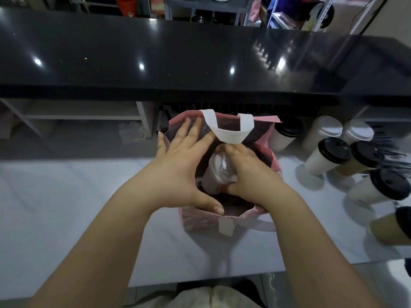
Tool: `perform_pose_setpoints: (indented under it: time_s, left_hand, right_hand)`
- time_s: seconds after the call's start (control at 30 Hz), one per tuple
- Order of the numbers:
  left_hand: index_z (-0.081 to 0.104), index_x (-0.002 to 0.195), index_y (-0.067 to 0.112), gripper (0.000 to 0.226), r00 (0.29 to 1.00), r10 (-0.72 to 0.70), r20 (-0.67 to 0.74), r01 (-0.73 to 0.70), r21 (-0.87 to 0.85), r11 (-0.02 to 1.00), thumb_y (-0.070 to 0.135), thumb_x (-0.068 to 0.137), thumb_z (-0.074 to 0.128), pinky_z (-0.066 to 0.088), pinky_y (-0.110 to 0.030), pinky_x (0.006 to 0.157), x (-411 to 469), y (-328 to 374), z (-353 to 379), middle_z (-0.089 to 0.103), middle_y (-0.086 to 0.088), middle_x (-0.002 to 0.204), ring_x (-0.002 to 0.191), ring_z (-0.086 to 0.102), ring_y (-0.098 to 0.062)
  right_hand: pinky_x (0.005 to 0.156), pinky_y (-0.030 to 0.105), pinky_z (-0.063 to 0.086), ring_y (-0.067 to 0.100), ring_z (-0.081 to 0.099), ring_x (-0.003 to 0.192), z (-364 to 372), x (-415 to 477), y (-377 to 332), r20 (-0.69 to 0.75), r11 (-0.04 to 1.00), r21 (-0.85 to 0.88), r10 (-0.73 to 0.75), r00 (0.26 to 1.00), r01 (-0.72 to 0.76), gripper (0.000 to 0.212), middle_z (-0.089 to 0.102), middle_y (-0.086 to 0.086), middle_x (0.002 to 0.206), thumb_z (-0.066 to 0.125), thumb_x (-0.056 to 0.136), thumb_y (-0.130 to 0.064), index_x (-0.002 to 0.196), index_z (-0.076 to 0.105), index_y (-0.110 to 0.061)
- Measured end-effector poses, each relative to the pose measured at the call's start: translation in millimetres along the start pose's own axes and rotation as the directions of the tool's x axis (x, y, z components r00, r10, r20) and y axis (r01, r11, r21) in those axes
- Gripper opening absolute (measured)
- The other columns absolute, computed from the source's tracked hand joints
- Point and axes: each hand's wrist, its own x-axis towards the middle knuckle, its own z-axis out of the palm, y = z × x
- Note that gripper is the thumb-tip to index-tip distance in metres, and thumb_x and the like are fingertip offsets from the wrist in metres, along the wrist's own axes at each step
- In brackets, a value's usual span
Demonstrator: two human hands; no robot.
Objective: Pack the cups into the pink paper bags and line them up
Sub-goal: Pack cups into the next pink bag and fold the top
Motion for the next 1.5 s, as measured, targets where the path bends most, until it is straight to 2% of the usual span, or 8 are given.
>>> perform_pose_setpoints:
  time_s: [0.37,0.63,0.9,1.03,1.17,1.33,1.4,1.5]
  left_hand:
    - [-0.028,0.143,0.048,0.143,0.999,-0.038,-0.030,0.042,0.123,0.992,0.089,0.037,0.059,-0.018,-0.063,0.110,2.5,0.2,5.4,-0.033,0.008,0.157,0.137,-0.043,-0.017]
    - [-0.027,0.143,0.047,0.144,0.999,-0.039,0.003,0.038,0.148,0.988,0.081,0.042,0.070,-0.017,-0.065,0.110,-1.6,-0.7,2.8,-0.036,0.007,0.156,0.134,-0.047,-0.015]
    - [-0.028,0.142,0.049,0.149,0.998,-0.042,0.045,0.033,0.182,0.983,0.082,0.036,0.071,-0.014,-0.070,0.109,-7.6,-1.6,0.0,-0.038,0.011,0.154,0.134,-0.047,-0.014]
    - [-0.026,0.143,0.050,0.148,0.997,-0.052,0.065,0.038,0.204,0.978,0.082,0.036,0.071,-0.017,-0.069,0.108,-14.3,-1.9,2.2,-0.037,0.009,0.155,0.133,-0.047,-0.013]
    - [-0.027,0.142,0.053,0.148,0.995,-0.075,0.059,0.064,0.177,0.982,0.077,0.039,0.077,-0.021,-0.066,0.108,-15.8,-2.7,5.1,-0.039,0.009,0.154,0.131,-0.049,-0.012]
    - [-0.024,0.142,0.055,0.141,0.997,-0.070,0.026,0.065,0.156,0.986,0.077,0.044,0.075,-0.022,-0.063,0.108,-14.9,-6.5,6.8,-0.036,0.008,0.156,0.133,-0.047,-0.012]
    - [-0.023,0.143,0.053,0.137,0.997,-0.071,0.003,0.070,0.150,0.986,0.082,0.044,0.068,-0.020,-0.064,0.109,-14.2,-6.9,8.0,-0.033,0.007,0.157,0.134,-0.046,-0.012]
    - [-0.021,0.144,0.052,0.136,0.998,-0.065,-0.024,0.068,0.146,0.987,0.084,0.044,0.065,-0.018,-0.065,0.110,-13.5,-5.5,9.6,-0.032,0.008,0.158,0.135,-0.045,-0.013]
  right_hand:
    - [0.098,0.044,0.043,0.025,0.034,0.124,17.0,-2.8,-5.1,0.199,0.980,-0.193,0.000,0.980,0.039,0.082,0.031,-0.002,0.139,0.076,0.073,-0.041,0.139,0.028,-0.034]
    - [0.093,0.041,0.040,0.029,0.035,0.119,33.7,6.8,-16.3,0.143,0.945,-0.323,-0.009,0.990,0.055,0.091,0.029,0.006,0.136,0.071,0.077,-0.052,0.146,0.019,-0.023]
    - [0.119,0.051,0.004,0.026,-0.010,0.148,26.6,18.3,-18.9,0.424,0.926,-0.336,-0.014,0.905,0.172,0.084,-0.017,-0.010,0.161,0.046,0.088,-0.068,0.151,-0.003,-0.043]
    - [0.113,0.050,0.022,0.036,0.012,0.142,29.7,24.0,-27.4,0.405,0.932,-0.334,0.009,0.914,0.139,0.084,0.002,0.004,0.160,0.055,0.088,-0.059,0.152,0.006,-0.034]
    - [0.100,0.047,0.038,0.038,0.036,0.126,38.0,27.2,-30.6,0.279,0.903,-0.427,0.094,0.956,0.036,0.090,0.018,0.010,0.152,0.053,0.082,-0.070,0.149,0.010,-0.029]
    - [0.094,0.045,0.041,0.035,0.043,0.117,46.6,28.4,-33.8,0.238,0.883,-0.468,0.098,0.966,0.026,0.099,0.023,0.012,0.148,0.051,0.076,-0.078,0.148,0.012,-0.023]
    - [0.100,0.047,0.036,0.036,0.035,0.127,48.4,28.7,-29.9,0.230,0.873,-0.484,0.061,0.971,0.060,0.092,0.021,0.011,0.151,0.045,0.080,-0.076,0.149,0.013,-0.024]
    - [0.118,0.053,0.007,0.033,-0.006,0.147,50.6,28.2,-18.8,0.286,0.858,-0.481,-0.038,0.958,0.178,0.087,-0.007,0.000,0.162,0.031,0.087,-0.074,0.154,-0.001,-0.029]
